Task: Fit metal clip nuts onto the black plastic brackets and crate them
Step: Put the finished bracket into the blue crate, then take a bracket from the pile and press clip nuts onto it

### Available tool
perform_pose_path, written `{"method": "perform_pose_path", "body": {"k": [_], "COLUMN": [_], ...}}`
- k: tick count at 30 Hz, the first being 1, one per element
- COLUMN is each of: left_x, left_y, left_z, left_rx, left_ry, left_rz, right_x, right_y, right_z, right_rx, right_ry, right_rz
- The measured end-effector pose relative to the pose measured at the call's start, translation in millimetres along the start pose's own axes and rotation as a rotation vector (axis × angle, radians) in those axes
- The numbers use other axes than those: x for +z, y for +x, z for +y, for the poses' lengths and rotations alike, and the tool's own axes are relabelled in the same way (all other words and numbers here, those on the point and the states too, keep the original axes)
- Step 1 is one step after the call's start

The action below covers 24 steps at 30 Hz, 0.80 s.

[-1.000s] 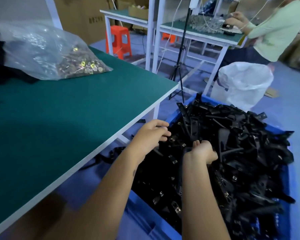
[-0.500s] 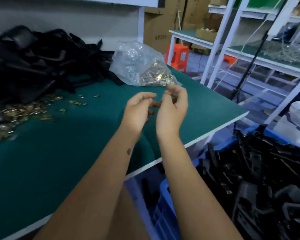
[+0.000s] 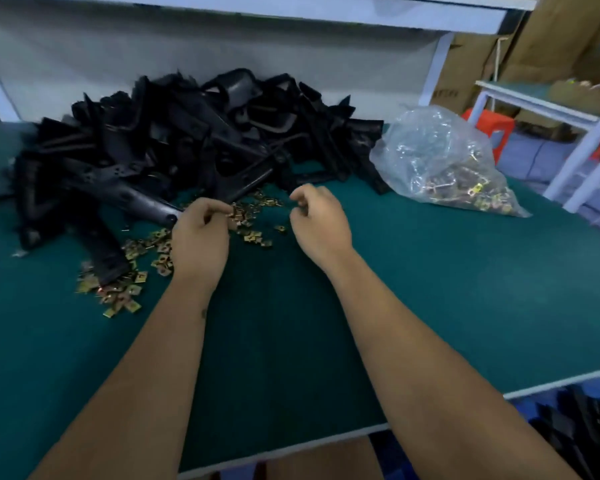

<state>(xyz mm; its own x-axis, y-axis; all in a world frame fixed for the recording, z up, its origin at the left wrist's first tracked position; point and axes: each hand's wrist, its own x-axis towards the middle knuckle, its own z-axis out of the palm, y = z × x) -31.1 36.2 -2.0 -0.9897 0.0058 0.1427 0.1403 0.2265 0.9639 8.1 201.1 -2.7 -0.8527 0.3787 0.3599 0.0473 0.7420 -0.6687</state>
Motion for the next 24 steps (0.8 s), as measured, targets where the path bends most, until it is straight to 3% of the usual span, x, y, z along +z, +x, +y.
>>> {"method": "perform_pose_path", "body": {"k": [3,7,10,13,19,24], "left_x": [8.8,19.3,18.8,17.4,16.8,15.9], "left_y": [9.1,14.1,16.9,16.2,15.9,14.2], "left_z": [-0.4,-1.5,-2.6,-1.8,0.5,1.2], "left_rx": [-0.012,0.06,0.046,0.021,0.007,0.018], "left_ry": [0.081,0.336,0.302,0.239,0.206,0.207], "left_rz": [-0.022,-0.084,-0.085,-0.084,-0.127,-0.131], "right_x": [7.6,21.9,23.2,15.8,5.1,-4.7], "right_y": [23.6,40.3,42.6,38.8,19.2,8.1], "right_z": [7.8,10.0,9.4,9.0,4.0,-5.0], "right_rx": [-0.039,0.051,0.061,0.014,0.017,0.028], "right_ry": [-0.177,-0.438,-0.455,-0.286,0.251,0.41], "right_rz": [0.007,-0.295,-0.275,-0.087,0.471,0.751]}}
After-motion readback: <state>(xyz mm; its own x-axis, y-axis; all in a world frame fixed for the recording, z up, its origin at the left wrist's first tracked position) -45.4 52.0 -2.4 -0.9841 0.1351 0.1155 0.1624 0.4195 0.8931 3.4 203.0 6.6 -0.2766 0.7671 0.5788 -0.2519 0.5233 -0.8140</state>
